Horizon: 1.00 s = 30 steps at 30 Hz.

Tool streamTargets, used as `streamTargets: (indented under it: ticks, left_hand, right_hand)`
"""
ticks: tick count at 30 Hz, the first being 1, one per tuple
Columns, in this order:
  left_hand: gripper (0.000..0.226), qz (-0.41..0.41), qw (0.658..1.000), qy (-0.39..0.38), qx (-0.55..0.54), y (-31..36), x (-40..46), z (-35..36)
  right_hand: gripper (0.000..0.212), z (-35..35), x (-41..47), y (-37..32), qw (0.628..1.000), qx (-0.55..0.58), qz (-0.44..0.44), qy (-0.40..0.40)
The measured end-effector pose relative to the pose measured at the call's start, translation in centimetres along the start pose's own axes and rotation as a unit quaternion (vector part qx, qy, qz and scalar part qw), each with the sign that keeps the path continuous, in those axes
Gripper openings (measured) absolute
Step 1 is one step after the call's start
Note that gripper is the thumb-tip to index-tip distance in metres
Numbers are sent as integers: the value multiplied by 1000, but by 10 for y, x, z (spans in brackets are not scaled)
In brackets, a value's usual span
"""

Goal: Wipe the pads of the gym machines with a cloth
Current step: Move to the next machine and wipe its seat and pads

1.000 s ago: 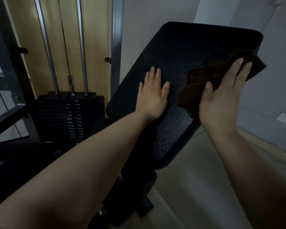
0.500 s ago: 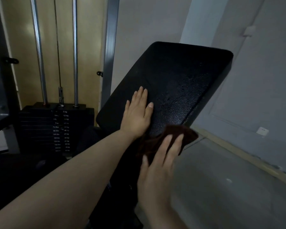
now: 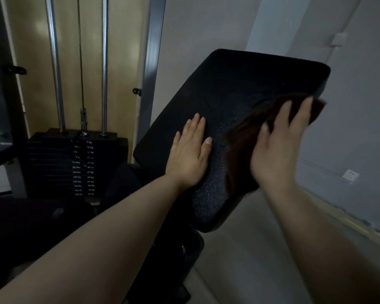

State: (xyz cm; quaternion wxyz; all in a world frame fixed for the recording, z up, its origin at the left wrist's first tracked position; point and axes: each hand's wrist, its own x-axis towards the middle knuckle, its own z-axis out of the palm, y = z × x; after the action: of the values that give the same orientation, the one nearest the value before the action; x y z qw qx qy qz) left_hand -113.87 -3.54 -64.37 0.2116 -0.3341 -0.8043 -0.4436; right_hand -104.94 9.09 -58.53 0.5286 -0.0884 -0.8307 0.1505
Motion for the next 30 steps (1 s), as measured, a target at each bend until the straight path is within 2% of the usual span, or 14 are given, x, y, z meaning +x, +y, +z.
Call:
streamTargets:
  ticks: [3, 7, 14, 18, 23, 27, 30]
  left_hand:
    - [54, 1, 1000, 3, -1, 0, -1, 0]
    - [54, 1, 1000, 4, 0, 0, -1, 0]
    - [54, 3, 1000, 0, -5, -1, -2, 0]
    - [54, 8, 1000, 2, -1, -3, -1, 0]
    - [54, 9, 1000, 0, -1, -4, 0, 0]
    - [53, 6, 1000, -15, -14, -4, 0, -2]
    - [49, -13, 990, -56, -126, -7, 0, -16]
  right_hand:
    - [55, -6, 39, 8, 998, -55, 10, -6]
    - [55, -4, 25, 2, 995, -98, 14, 4]
    - [59, 16, -55, -16, 999, -41, 18, 24]
    - [66, 26, -98, -29, 998, -15, 65, 8]
    - [67, 39, -148, -36, 996, -12, 84, -11]
    - [68, 39, -177, -40, 998, 1, 49, -48]
    - [68, 32, -176, -35, 994, -69, -15, -86]
